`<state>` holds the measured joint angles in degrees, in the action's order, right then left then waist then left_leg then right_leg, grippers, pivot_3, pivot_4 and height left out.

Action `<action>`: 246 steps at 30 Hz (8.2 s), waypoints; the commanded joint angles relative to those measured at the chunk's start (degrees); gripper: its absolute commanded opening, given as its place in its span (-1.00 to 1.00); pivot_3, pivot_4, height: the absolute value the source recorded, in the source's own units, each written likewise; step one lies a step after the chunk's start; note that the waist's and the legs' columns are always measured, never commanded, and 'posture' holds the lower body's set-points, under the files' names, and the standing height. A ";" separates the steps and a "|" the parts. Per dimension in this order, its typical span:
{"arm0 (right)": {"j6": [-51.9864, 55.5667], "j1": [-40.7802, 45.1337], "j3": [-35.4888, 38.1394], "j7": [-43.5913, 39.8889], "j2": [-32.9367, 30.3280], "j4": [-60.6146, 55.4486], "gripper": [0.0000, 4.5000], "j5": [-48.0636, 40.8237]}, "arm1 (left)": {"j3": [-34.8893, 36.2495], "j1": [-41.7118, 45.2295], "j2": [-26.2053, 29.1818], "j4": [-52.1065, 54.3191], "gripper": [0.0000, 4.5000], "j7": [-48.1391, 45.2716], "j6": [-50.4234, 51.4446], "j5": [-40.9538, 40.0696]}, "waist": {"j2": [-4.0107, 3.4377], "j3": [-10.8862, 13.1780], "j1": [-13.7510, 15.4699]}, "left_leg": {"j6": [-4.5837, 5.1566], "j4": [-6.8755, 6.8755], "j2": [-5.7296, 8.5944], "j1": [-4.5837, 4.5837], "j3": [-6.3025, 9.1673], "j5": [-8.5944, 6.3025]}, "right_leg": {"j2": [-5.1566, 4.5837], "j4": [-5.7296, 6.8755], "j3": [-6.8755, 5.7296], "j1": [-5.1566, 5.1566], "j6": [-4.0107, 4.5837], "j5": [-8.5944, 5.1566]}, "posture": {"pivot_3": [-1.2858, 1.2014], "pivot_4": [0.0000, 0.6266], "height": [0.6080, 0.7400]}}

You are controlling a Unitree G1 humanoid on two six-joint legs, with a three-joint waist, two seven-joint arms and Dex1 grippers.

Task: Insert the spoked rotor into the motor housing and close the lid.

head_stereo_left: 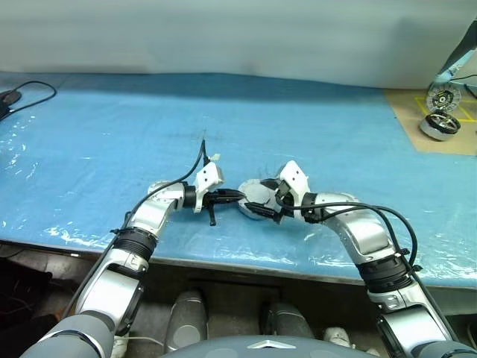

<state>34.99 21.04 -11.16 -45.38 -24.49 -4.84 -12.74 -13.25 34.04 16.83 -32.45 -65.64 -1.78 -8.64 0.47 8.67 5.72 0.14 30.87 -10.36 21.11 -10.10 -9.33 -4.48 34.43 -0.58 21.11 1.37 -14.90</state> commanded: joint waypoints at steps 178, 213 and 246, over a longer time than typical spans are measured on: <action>27.54 14.39 29.35 36.16 21.47 12.89 0.99 -55.92 | 39.79 9.59 -17.52 4.00 0.18 38.58 45.33 -51.36 | -0.36 0.72 -0.22 | -0.30 1.25 0.05 2.56 0.71 0.20 | 0.02 0.79 -0.85 1.70 -0.21 0.62 | 0.03 -0.52 1.00; 19.37 8.91 18.75 28.73 14.69 4.68 1.00 -32.78 | 43.47 14.37 -5.73 -17.46 0.99 36.78 28.20 -33.77 | -0.05 0.90 0.11 | -0.29 1.51 0.24 2.93 1.38 0.21 | -0.02 0.78 -1.12 1.66 -0.32 0.70 | 0.03 -0.52 1.00; -1.39 -10.56 6.44 41.83 3.42 -18.94 1.00 10.30 | 23.98 -21.19 -1.86 36.32 0.99 46.32 3.64 -6.07 | -0.07 0.91 -0.56 | -0.30 1.51 0.15 2.36 1.29 0.19 | 0.04 0.72 -0.90 1.25 -0.34 0.68 | 0.03 -0.52 1.00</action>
<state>33.58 10.59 -6.47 -4.41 -21.52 -21.02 -3.72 11.12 13.77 15.19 0.41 -19.68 1.34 -14.60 0.40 9.58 5.16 -0.16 32.37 -10.21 23.40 -8.84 -9.14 -4.44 35.15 -1.45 22.31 1.03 -14.22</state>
